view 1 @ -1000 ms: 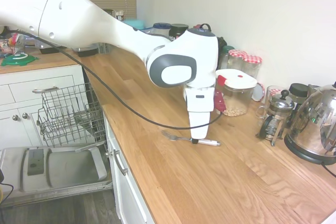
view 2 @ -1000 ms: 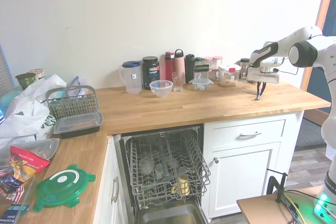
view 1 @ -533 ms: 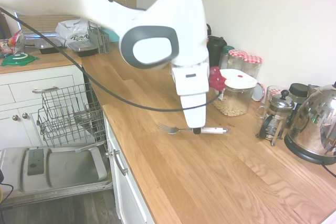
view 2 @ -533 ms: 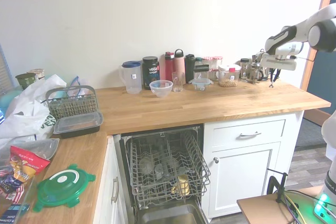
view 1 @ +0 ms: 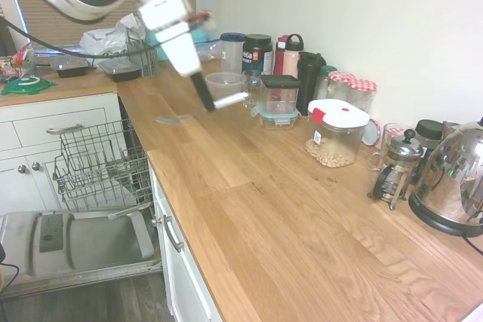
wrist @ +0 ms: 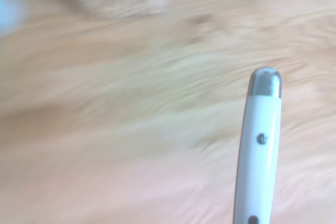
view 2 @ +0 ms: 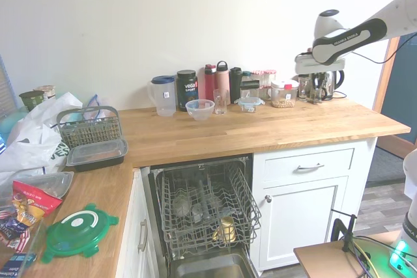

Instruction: Put the fork in the dishwasher

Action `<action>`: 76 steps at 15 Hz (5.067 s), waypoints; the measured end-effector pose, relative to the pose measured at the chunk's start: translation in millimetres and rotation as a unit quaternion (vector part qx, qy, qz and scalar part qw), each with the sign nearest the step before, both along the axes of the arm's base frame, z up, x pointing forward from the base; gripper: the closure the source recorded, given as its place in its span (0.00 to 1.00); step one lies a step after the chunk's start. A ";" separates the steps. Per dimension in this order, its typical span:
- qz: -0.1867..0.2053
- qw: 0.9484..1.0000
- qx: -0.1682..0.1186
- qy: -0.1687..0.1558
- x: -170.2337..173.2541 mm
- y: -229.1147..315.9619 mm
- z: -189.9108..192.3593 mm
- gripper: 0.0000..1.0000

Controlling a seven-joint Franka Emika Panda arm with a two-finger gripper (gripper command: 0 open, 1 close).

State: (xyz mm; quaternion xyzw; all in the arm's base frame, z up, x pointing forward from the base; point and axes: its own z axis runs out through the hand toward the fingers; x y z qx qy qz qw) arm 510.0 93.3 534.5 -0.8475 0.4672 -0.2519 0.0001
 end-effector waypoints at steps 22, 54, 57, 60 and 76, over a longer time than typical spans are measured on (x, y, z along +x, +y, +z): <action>0.220 0.953 -0.194 0.071 -171.2 374.7 -191.0 1.00; 0.467 0.835 -0.241 0.162 -72.0 431.4 -342.1 1.00; 0.472 0.830 -0.246 0.165 -76.3 429.8 -350.6 1.00; 0.480 0.823 -0.252 0.169 -84.0 425.2 -364.1 1.00; 0.484 0.817 -0.268 0.163 -85.2 421.5 -371.6 0.00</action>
